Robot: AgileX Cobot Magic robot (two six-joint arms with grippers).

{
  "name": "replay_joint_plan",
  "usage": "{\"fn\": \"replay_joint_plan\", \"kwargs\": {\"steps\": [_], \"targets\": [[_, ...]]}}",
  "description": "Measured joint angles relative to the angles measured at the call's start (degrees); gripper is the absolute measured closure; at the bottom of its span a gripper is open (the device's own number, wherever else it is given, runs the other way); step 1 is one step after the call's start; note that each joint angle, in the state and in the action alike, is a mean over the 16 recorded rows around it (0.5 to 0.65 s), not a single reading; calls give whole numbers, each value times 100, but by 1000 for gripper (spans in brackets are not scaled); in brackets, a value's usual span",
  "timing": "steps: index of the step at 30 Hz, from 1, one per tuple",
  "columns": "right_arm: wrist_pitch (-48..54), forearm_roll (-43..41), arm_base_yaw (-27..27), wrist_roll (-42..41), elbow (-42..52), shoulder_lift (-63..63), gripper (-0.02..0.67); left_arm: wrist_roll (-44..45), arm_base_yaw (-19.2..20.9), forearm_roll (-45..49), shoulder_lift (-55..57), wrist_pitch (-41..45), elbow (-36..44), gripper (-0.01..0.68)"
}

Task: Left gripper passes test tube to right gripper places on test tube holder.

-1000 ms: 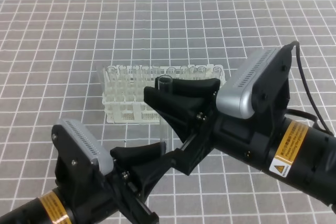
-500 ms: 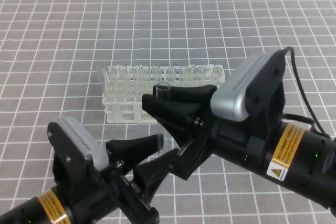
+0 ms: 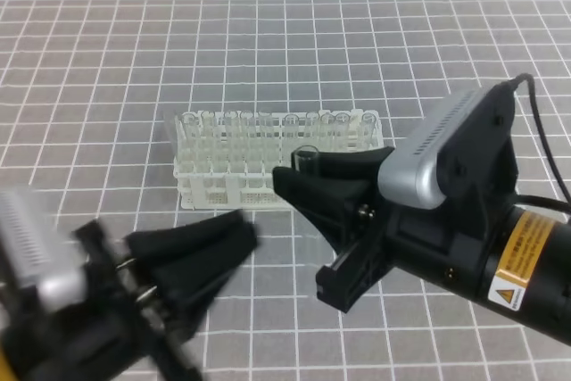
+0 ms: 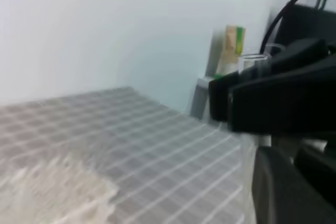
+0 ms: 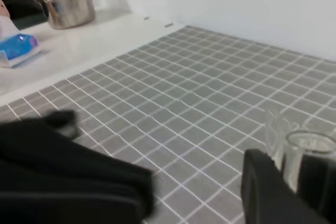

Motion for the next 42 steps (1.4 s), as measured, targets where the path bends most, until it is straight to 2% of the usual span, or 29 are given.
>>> {"fn": "replay_joint_plan", "kwargs": {"steps": [5,10,16,19,30,42], "targets": [[258,-3,0,-18,0,-100,548,31,2,36,-1211,1436,0,655],[383,-8,0,-23,0,-122,548,54,1,17,-2306,3023,18,671],[418,-12,0,-23,0,-123,548,51,-1,-80,-3256,4031,242,673],[424,-12,0,-23,0,-122,548,48,-2,-190,-3513,4083,479,673],[436,-15,0,-23,0,-115,548,46,-2,-495,-3720,3161,1615,673],[436,-21,0,-48,0,-115,548,48,-5,-468,-3729,3135,1814,673]]}}
